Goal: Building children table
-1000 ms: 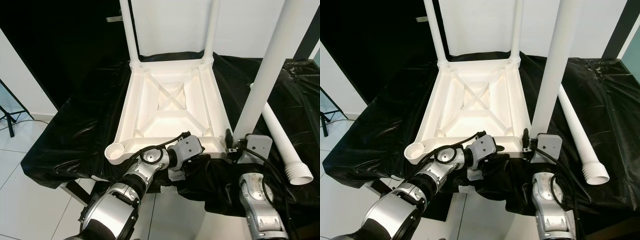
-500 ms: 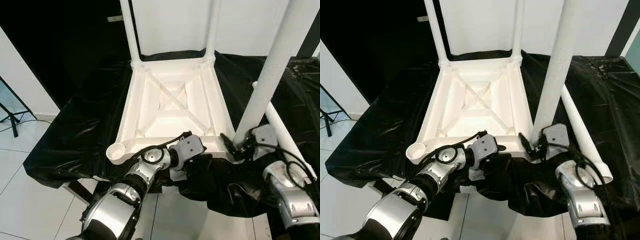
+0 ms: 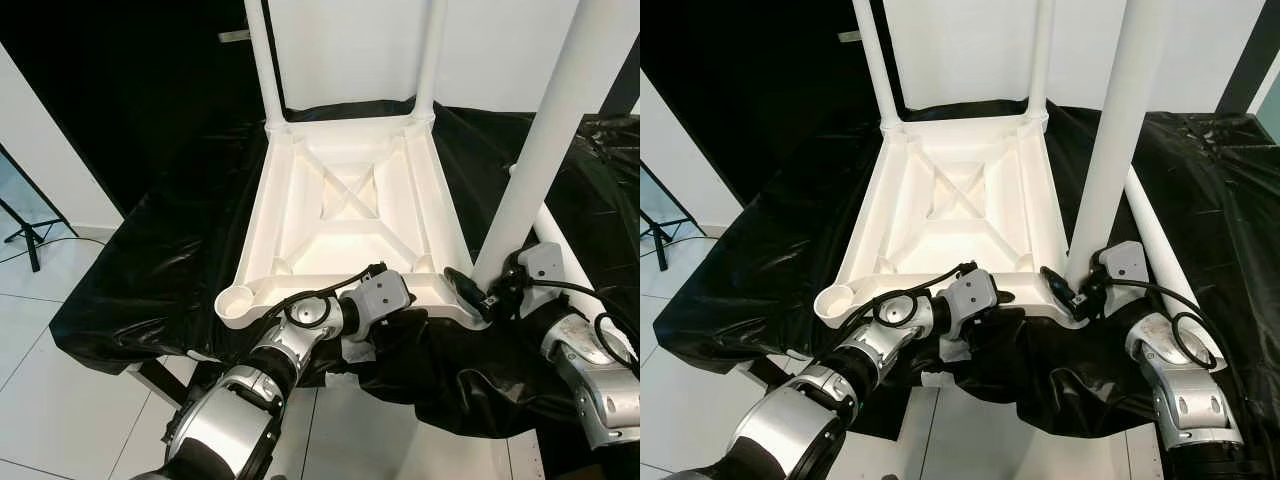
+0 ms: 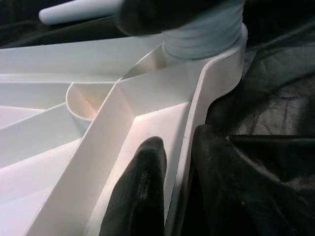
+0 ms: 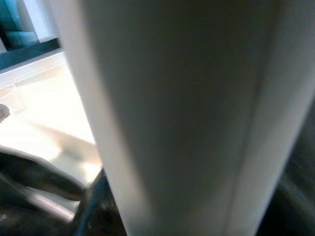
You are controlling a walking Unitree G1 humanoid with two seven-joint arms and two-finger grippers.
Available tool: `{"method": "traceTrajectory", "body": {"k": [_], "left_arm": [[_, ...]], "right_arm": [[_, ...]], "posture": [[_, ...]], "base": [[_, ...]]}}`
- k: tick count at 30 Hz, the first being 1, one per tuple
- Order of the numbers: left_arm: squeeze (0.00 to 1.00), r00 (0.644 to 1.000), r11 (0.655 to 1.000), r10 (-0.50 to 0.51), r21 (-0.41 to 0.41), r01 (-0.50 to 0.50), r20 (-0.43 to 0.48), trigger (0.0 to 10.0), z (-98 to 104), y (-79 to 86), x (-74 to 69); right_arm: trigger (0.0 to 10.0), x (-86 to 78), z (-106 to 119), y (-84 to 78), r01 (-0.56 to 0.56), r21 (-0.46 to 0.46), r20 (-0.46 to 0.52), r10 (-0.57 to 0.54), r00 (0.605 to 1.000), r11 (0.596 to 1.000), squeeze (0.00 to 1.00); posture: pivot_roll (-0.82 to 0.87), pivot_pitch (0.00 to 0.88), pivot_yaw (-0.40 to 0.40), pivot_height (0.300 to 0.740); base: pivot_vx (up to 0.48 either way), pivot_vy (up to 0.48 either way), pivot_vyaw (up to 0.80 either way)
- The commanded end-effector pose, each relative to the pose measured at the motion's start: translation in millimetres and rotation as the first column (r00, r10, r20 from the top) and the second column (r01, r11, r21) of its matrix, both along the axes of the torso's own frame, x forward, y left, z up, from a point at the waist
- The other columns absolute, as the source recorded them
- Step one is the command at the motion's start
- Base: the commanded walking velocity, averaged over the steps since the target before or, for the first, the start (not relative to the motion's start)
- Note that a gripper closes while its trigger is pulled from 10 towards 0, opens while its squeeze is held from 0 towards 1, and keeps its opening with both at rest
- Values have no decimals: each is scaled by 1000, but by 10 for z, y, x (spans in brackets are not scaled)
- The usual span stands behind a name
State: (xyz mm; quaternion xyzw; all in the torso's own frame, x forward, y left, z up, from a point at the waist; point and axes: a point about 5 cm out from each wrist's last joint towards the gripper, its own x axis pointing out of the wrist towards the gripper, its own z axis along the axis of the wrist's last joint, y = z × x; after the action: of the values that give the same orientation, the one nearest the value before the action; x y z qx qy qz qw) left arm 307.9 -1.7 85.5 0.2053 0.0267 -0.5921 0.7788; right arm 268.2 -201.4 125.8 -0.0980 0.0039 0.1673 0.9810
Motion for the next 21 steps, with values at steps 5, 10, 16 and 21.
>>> {"method": "traceTrajectory", "body": {"k": [5,10,16,21], "left_arm": [[0,996,996,33,81,-26,-85,8157,-240,85,-81],[0,996,996,26,82,-20,-84,8118,-236,77,-82],[0,996,996,28,85,-21,-81,8118,-229,84,-72],[0,996,996,31,82,-25,-84,8118,-229,83,-71]], "right_arm": [[0,-108,-330,27,438,63,-44,-436,899,897,0],[0,-223,-365,162,525,77,-20,-525,851,848,0],[4471,-178,-322,209,500,65,0,-501,866,864,0],[10000,-138,-280,388,282,64,10,-283,959,957,1000]], "posture": [[-175,8,59,740],[-174,8,65,740],[-173,6,64,740],[-172,5,63,740]], "base": [[0,0,0],[0,0,0],[0,0,0],[0,0,0]]}}
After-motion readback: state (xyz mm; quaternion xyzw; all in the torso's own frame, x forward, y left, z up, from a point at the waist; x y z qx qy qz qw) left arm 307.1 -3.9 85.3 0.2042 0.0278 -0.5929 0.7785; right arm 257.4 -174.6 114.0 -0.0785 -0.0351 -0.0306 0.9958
